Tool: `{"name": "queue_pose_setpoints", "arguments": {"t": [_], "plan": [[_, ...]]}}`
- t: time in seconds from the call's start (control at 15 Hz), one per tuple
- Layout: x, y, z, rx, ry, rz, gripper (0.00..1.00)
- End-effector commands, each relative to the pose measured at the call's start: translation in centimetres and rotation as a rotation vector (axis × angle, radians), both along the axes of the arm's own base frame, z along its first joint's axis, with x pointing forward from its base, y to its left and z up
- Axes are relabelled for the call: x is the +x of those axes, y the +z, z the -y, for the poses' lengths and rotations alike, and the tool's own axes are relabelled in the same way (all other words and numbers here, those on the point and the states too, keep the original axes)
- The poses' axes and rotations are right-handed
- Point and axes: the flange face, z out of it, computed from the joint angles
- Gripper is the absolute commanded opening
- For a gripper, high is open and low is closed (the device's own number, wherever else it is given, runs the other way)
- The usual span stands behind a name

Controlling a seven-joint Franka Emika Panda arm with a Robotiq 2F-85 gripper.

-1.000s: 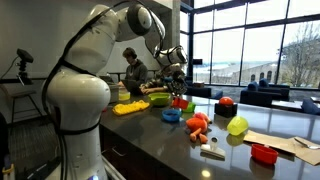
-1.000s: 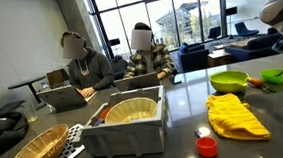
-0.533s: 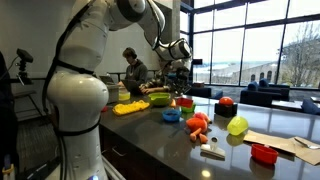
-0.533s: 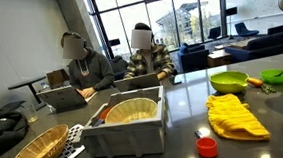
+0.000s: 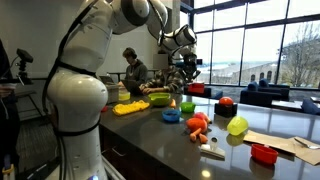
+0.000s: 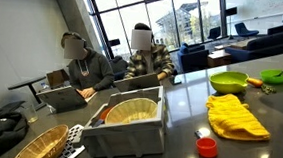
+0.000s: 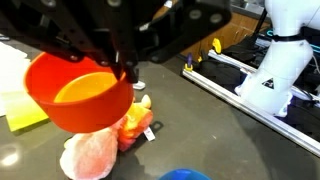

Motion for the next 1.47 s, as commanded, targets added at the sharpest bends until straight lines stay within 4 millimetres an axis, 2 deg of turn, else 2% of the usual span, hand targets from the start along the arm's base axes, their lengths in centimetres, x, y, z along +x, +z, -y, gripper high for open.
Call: {"name": "queue_pose_setpoints", "arguments": {"t": [0.0, 0.2, 0.47, 0.93, 1.2, 1.4], "plan": [[3.7, 1.6, -0.2, -0.043, 0.099, -0.008, 0.01], [6.0, 2.0, 0.2, -0.052, 0.197, -0.011, 0.01], [7.8, 0.7, 0.3, -0.011, 0.271, -0.048, 0.01], [8.0, -1.4, -0.4, 0.074, 0.299, -0.141, 0.01], [7.7, -1.2, -0.5, 0.087, 0.303, -0.17, 0.01], [7.7, -2.7, -0.2, 0.08, 0.3, -0.221, 0.01]]}}
